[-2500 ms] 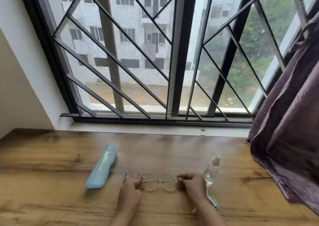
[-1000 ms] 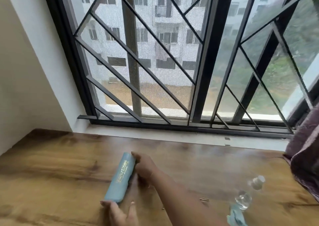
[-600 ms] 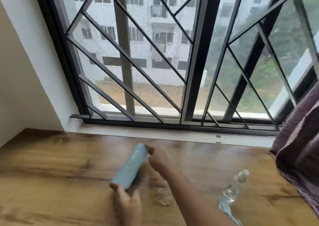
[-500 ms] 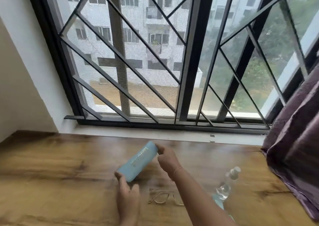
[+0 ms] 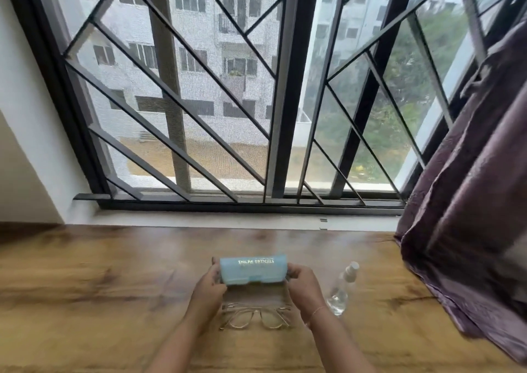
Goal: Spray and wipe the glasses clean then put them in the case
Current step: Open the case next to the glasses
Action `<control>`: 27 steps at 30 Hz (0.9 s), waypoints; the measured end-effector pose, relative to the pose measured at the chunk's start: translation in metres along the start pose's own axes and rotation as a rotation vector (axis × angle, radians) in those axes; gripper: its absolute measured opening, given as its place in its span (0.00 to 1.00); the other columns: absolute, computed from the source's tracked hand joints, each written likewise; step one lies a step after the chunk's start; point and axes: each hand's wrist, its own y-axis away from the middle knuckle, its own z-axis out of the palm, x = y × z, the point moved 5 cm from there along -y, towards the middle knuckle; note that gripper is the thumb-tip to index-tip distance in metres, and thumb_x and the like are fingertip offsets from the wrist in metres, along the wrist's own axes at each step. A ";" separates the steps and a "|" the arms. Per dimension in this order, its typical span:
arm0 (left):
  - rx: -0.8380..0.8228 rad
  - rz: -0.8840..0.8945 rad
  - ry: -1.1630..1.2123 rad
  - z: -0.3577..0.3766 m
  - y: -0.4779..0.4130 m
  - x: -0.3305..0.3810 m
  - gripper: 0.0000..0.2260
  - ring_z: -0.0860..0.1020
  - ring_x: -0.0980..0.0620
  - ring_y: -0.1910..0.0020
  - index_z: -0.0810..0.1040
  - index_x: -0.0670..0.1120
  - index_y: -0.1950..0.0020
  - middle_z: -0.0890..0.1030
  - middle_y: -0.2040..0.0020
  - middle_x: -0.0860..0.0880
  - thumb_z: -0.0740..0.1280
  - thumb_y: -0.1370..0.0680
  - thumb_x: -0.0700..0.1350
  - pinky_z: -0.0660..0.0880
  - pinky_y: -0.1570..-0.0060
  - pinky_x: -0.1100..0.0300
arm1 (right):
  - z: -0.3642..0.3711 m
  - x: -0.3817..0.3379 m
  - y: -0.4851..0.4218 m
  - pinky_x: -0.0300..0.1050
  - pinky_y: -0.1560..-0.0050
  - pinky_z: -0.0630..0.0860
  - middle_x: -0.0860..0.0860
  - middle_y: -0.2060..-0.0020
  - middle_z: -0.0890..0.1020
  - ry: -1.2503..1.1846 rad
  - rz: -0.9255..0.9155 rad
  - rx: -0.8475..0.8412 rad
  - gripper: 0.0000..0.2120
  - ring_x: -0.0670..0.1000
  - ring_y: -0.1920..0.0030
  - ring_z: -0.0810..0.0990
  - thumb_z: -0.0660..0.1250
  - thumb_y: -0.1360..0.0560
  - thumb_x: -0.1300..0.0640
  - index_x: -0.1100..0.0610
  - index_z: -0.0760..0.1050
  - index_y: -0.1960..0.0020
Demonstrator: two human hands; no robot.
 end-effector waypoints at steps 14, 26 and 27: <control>0.187 0.070 -0.335 -0.018 -0.004 0.000 0.36 0.62 0.60 0.33 0.60 0.42 0.27 0.60 0.29 0.54 0.72 0.31 0.34 0.57 0.38 0.69 | -0.005 -0.005 -0.001 0.45 0.38 0.73 0.47 0.44 0.79 0.128 -0.078 0.107 0.27 0.50 0.41 0.77 0.68 0.35 0.71 0.49 0.77 0.41; 0.264 0.174 -0.499 -0.018 -0.013 -0.001 0.34 0.70 0.51 0.34 0.65 0.47 0.28 0.70 0.31 0.50 0.73 0.33 0.37 0.65 0.43 0.66 | -0.002 -0.018 -0.021 0.24 0.38 0.57 0.53 0.37 0.76 0.536 -0.261 -0.026 0.24 0.48 0.36 0.73 0.65 0.33 0.70 0.60 0.75 0.38; 0.268 0.188 -0.512 -0.018 -0.013 0.000 0.35 0.71 0.50 0.34 0.64 0.46 0.28 0.70 0.31 0.50 0.73 0.32 0.37 0.64 0.45 0.67 | -0.004 -0.020 -0.024 0.24 0.38 0.57 0.54 0.37 0.76 0.532 -0.266 -0.030 0.22 0.49 0.37 0.73 0.66 0.32 0.70 0.60 0.75 0.39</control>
